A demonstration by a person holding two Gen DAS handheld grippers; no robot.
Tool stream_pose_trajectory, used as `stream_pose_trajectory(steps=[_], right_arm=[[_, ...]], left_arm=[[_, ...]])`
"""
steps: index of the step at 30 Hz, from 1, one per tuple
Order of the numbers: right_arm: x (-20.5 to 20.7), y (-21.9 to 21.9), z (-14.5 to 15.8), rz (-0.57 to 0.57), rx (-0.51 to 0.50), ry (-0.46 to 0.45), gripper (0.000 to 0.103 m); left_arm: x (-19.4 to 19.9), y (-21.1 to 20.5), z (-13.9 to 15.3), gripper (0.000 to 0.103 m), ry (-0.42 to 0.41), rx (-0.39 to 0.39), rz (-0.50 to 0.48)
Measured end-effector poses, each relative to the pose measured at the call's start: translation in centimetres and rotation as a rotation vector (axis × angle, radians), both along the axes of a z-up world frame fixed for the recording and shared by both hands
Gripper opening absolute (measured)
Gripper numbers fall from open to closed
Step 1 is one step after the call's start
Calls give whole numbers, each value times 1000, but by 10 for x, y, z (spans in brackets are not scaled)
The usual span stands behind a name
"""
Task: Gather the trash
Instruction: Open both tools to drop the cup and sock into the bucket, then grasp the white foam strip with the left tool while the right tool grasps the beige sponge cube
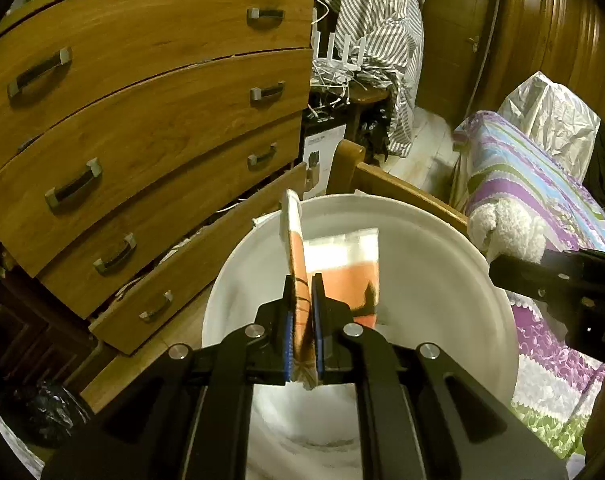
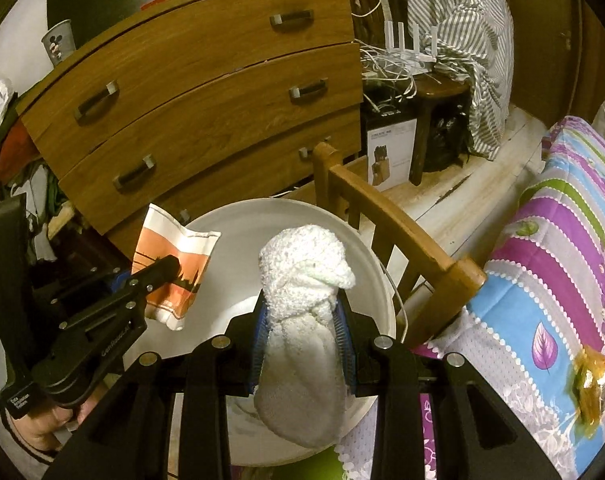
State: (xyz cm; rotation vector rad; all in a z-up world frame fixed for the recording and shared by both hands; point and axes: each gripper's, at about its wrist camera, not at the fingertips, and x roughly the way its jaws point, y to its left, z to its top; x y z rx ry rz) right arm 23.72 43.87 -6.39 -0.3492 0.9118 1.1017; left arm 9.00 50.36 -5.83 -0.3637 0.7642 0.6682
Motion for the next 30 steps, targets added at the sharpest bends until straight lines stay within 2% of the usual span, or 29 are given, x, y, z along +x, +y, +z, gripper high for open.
stream_pose_trajectory(steps=[3, 5, 7, 15, 18, 22, 27, 30], right_arm=[[2, -1, 1, -1, 13, 12, 40], [7, -4, 3, -17, 36, 27, 58], [11, -9, 5, -30, 52, 31, 59], [13, -47, 24, -63, 124, 15, 59], [7, -75, 33, -84, 160, -2, 59], [-12, -130, 46, -123, 205, -79, 59], [-40, -217, 65, -214, 275, -205, 69], [-53, -258, 71, -247, 303, -251, 79]], left_arm=[[2, 0, 1, 12, 11, 3, -1], [2, 1, 2, 32, 12, 14, 3], [1, 0, 4, 36, 13, 21, 6], [-6, -4, 9, 37, 14, 24, 10], [-9, -14, 13, 37, 10, 29, -4], [-9, -36, 16, 37, 2, 30, -41], [-3, -81, 21, 37, -17, 49, -120], [1, -113, 27, 37, -38, 51, -168]])
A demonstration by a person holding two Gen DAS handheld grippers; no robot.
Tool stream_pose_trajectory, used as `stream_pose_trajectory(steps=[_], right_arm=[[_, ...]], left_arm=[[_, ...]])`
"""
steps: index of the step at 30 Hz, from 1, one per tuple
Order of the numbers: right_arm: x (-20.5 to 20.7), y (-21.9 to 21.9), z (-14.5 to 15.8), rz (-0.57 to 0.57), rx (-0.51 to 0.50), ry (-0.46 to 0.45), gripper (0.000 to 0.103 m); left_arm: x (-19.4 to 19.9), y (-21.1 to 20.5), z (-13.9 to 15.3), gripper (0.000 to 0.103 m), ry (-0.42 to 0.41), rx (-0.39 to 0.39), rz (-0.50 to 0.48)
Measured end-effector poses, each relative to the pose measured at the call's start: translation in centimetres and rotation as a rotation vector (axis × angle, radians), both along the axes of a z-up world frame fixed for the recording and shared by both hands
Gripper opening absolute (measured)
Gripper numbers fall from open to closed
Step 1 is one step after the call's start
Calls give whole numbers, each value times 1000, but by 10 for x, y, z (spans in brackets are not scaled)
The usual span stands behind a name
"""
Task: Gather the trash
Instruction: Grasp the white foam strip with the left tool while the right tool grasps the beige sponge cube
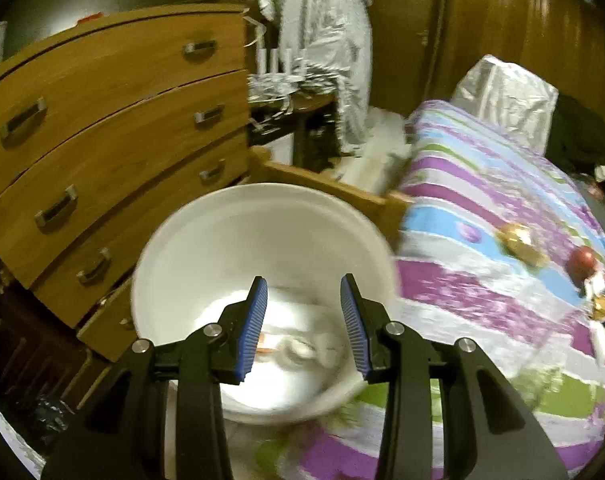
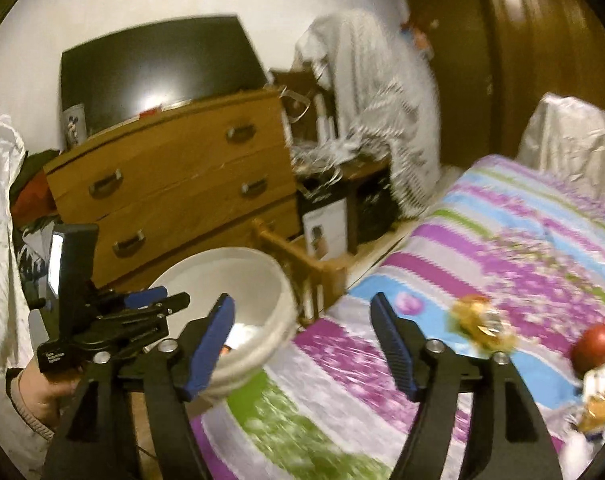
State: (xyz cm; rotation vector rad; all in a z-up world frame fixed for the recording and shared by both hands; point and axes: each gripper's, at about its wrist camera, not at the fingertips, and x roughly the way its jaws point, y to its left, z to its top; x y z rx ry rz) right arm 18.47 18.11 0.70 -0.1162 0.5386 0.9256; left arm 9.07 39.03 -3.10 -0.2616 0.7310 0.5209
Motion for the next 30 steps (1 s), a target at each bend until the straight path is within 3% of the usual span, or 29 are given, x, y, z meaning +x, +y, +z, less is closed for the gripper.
stream_pose_trajectory(steps=[2, 7, 11, 15, 18, 23, 28, 30], right_arm=[[-10, -31, 2, -19, 15, -20, 84], [-23, -110, -9, -92, 44, 3, 87], [-16, -195, -41, -214, 29, 49, 87], [11, -294, -88, -413, -12, 125, 87], [31, -335, -118, -476, -43, 189, 87], [66, -360, -154, -463, -33, 300, 87], [87, -346, -155, -385, -21, 333, 87], [90, -328, -149, -322, 27, 366, 87]], left_arm=[[4, -18, 3, 37, -7, 0, -32], [26, -87, 1, 45, 2, -3, -182], [47, -144, -12, 46, 31, -18, -308], [63, -191, -28, 48, 62, -34, -398], [76, -221, -41, 49, 92, -44, -448], [86, -252, -47, 50, 117, -36, -487], [95, -264, -46, 51, 129, -27, -482], [99, -267, -46, 51, 139, -21, -477]])
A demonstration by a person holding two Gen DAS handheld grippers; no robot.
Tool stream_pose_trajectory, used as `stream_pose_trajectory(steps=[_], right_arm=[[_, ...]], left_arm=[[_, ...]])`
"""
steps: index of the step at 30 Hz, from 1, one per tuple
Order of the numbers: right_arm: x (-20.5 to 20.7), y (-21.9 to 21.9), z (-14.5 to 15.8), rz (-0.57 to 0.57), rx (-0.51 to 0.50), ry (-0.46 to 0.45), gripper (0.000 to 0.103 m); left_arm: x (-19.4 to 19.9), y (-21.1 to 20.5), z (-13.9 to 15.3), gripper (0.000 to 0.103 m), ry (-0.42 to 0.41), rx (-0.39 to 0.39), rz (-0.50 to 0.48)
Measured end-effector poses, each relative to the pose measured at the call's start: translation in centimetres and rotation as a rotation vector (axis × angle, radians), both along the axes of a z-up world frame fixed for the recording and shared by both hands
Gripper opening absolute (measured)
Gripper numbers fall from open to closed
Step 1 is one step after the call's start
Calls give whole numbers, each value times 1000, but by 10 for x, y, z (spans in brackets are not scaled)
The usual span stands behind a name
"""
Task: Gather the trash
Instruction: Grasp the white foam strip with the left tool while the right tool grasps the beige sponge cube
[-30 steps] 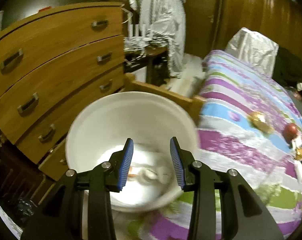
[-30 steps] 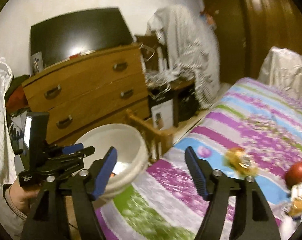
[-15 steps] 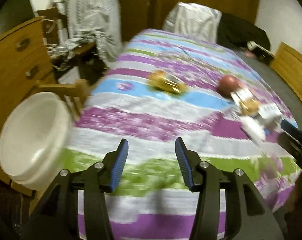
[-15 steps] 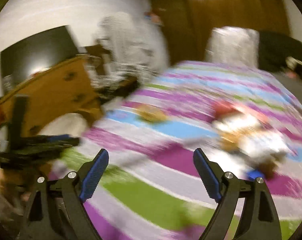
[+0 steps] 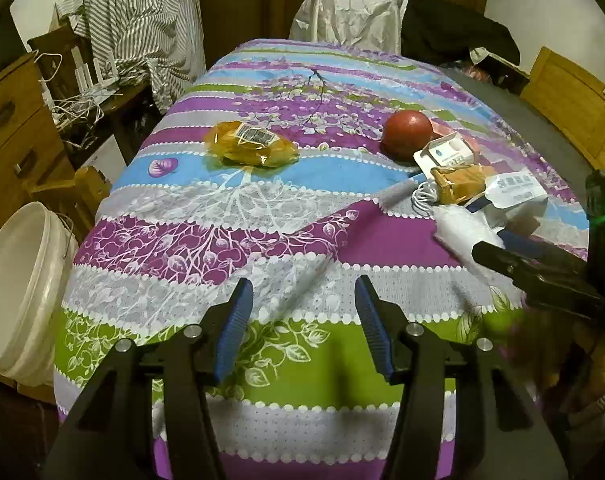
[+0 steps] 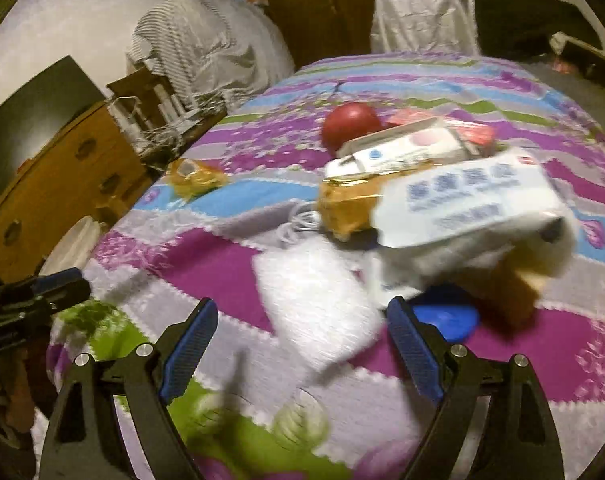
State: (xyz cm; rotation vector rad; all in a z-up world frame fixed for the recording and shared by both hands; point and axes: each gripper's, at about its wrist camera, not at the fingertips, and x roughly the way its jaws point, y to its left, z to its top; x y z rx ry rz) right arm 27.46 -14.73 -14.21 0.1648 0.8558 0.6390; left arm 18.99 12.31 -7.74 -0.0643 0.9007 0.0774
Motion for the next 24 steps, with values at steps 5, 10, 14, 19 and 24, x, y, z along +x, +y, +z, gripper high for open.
stream_pose_trajectory(steps=[5, 10, 14, 19, 24], right_arm=[[-20, -17, 6, 85, 127, -6, 87], [-44, -88, 3, -90, 91, -64, 87], [-49, -127, -2, -220, 38, -87, 86], [-29, -148, -4, -294, -5, -82, 77], [7, -134, -7, -245, -80, -71, 64]], left_arm=[[13, -18, -2, 51, 15, 14, -25], [37, -60, -9, 58, 40, 16, -103], [60, -100, -19, 67, 55, 3, -140], [84, -134, -34, 69, 74, 56, -121], [91, -144, -46, 70, 87, 95, -123]])
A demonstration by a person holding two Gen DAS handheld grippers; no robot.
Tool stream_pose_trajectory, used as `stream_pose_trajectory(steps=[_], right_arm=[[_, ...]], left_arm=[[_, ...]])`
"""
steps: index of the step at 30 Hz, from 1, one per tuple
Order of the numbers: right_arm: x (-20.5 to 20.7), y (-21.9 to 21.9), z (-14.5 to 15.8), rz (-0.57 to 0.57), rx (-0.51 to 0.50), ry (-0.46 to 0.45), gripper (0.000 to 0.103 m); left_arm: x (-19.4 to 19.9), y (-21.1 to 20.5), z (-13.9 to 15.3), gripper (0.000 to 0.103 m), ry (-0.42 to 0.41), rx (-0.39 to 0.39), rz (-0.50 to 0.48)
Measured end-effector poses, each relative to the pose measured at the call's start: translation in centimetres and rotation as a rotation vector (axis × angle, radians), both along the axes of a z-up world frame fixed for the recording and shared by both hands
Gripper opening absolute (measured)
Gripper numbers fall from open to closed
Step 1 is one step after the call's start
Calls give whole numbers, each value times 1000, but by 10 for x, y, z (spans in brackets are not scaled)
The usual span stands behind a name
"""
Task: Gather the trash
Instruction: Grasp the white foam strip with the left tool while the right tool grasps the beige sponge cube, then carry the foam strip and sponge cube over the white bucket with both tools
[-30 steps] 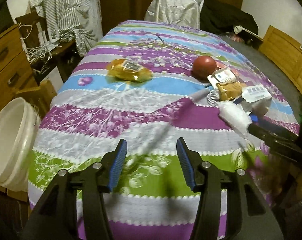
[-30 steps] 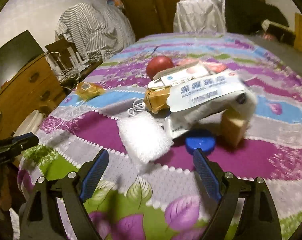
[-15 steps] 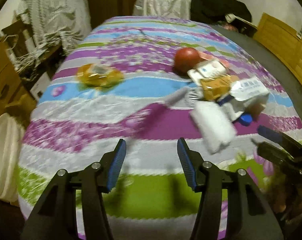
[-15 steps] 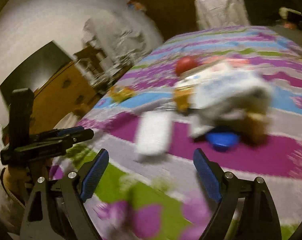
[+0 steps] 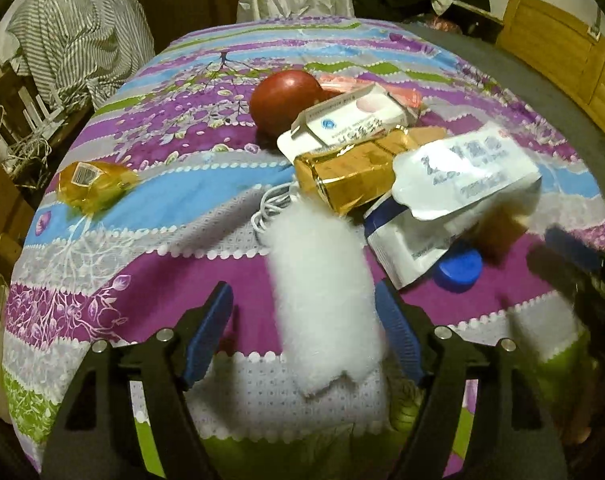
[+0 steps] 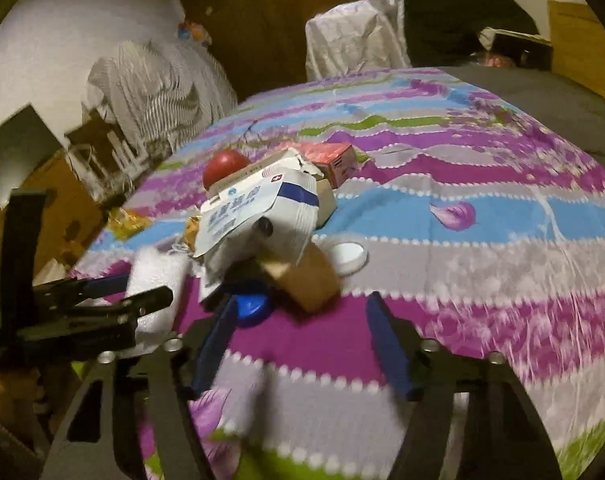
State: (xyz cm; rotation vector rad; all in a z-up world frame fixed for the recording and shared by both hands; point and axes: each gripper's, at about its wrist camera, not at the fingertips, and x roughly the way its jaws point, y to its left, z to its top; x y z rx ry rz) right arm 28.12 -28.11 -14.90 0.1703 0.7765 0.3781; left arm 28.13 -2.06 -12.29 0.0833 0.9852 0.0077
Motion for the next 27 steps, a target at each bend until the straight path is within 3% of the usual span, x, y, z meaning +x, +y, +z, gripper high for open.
stream_pose_trajectory(steps=[9, 12, 16, 20, 24, 27], right_arm=[[33, 30, -2, 89, -154, -26, 63], [36, 33, -9, 99, -168, -14, 44], [27, 30, -2, 65, -170, -64, 38], [8, 24, 4, 48, -141, -89, 37], [-18, 16, 5, 27, -121, -81, 37], [-38, 7, 6, -28, -193, -99, 37]], left_arm=[[2, 12, -4, 70, -18, -67, -21], [4, 17, -5, 59, -15, -103, -27], [-1, 17, -1, 33, -30, -122, -35], [-14, 21, 6, 26, -71, -112, -35], [-34, 37, 16, 26, -107, -147, -13], [-53, 44, 27, 26, -138, -155, -13]])
